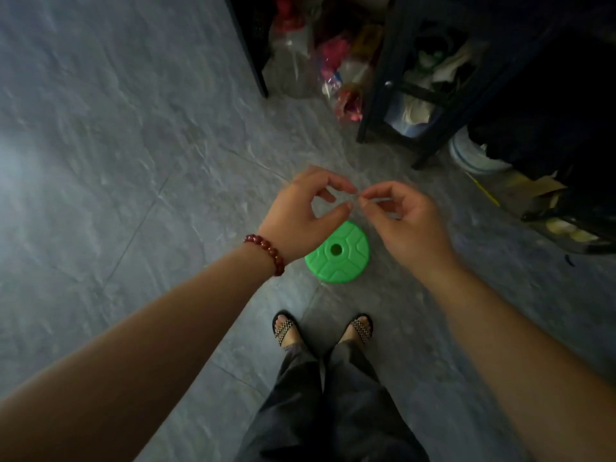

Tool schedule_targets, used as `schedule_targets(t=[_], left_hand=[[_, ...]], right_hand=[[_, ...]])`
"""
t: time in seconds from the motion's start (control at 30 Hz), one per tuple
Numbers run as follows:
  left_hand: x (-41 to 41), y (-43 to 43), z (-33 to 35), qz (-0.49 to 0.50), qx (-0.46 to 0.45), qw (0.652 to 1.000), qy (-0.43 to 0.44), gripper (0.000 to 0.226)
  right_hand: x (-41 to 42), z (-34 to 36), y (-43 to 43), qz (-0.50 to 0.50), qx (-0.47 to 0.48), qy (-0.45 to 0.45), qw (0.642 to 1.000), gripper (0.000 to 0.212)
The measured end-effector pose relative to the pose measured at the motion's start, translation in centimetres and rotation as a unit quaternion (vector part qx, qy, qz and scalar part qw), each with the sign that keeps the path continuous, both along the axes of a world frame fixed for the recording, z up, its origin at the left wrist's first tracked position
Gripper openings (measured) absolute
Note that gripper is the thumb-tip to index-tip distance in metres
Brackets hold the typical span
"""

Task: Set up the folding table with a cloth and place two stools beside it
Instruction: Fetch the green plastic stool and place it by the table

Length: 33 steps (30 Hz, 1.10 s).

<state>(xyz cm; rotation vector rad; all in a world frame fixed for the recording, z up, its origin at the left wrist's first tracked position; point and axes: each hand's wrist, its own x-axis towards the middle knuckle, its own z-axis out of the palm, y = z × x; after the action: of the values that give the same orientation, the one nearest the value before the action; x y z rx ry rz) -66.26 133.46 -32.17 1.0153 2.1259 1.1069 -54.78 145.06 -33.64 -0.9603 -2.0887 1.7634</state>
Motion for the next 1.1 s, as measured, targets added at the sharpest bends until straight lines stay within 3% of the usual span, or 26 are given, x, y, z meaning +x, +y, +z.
schedule_targets(t=[0.17,0.37,0.5,0.63,0.8,0.97,1.1], left_hand=[[-1.0,-0.5,-8.8,-0.034,-0.012,0.999,0.029,0.022],[-2.0,-0.7,-22.0,-0.083,-0.078,0.992,0.057,0.031],[-2.2,-0.4,-31.8,-0.142,-0.157,0.967,0.144,0.039],[-2.3,0.8,-40.3,-0.229,-0.294,0.909,0.188,0.036],[-2.0,1.3,-47.1,-0.333,-0.340,0.832,0.285,0.043],[-1.5,0.8,-49.8,-0.441,-0.394,0.734,0.334,0.061],[-1.3,1.5,-49.9,-0.489,-0.435,0.656,0.376,0.070]], right_hand=[[-1.1,-8.6,-0.1,0.031,0.024,-0.059,0.997,0.002],[-1.7,-22.0,0.6,0.095,0.116,-0.129,0.980,0.013],[-1.9,-31.3,0.9,0.178,0.184,-0.182,0.949,0.013],[-2.1,-39.3,1.0,0.233,0.196,-0.235,0.923,0.017],[-2.5,-45.1,0.7,0.288,0.219,-0.305,0.881,0.022],[-1.7,-47.3,-0.3,0.352,0.236,-0.360,0.831,0.025],[-1.2,-48.3,-1.1,0.440,0.206,-0.411,0.772,0.045]])
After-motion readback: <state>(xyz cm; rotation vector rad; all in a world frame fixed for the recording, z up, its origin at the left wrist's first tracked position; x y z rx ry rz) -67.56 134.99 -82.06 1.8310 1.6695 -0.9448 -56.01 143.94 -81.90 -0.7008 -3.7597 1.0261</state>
